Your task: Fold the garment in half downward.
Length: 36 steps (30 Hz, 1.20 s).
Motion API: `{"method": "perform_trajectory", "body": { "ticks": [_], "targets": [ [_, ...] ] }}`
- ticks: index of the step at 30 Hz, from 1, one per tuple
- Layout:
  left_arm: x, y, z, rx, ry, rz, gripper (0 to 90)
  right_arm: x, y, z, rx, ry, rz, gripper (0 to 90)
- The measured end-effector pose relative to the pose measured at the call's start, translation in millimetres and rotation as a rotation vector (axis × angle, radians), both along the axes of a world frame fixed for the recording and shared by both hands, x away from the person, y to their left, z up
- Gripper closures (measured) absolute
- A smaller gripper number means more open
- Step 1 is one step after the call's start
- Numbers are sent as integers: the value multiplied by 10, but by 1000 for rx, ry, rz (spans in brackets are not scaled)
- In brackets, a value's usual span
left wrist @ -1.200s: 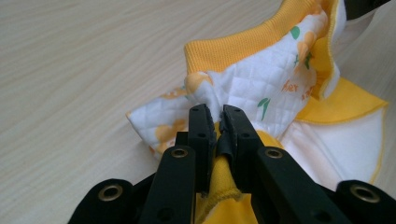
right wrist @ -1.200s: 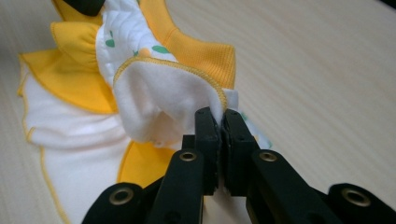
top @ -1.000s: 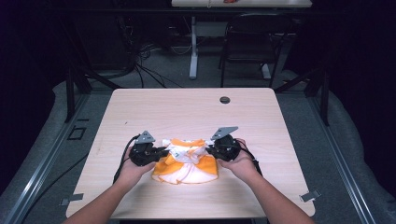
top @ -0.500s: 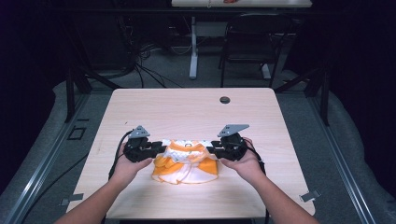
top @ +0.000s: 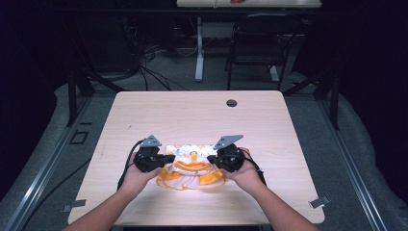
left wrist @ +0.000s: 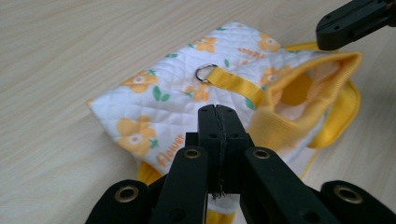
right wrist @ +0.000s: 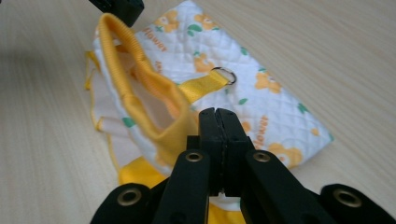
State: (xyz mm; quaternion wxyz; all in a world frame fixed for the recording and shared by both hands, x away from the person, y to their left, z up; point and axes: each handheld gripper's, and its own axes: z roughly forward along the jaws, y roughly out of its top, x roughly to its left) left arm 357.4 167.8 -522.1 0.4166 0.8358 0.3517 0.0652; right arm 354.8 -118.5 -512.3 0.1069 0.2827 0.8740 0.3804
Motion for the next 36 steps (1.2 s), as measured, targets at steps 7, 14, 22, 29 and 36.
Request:
{"method": "perform_trajectory", "body": {
  "ticks": [7,14,22,29,36],
  "targets": [
    [-179,-21,-117,54,17,-47,900,-188,71,-108,-7,34,55,899],
    [-231,74,-338,97,42,-29,900,-295,58,-302,-29,77,62,899],
    [-225,105,-453,94,43,-19,900,-346,-9,-515,-22,111,30,900],
    [-227,112,-470,79,46,-8,900,-369,-23,-540,-10,106,19,900],
    [-197,108,-473,79,43,4,900,-364,4,-547,-17,97,15,900]
  ]
}}
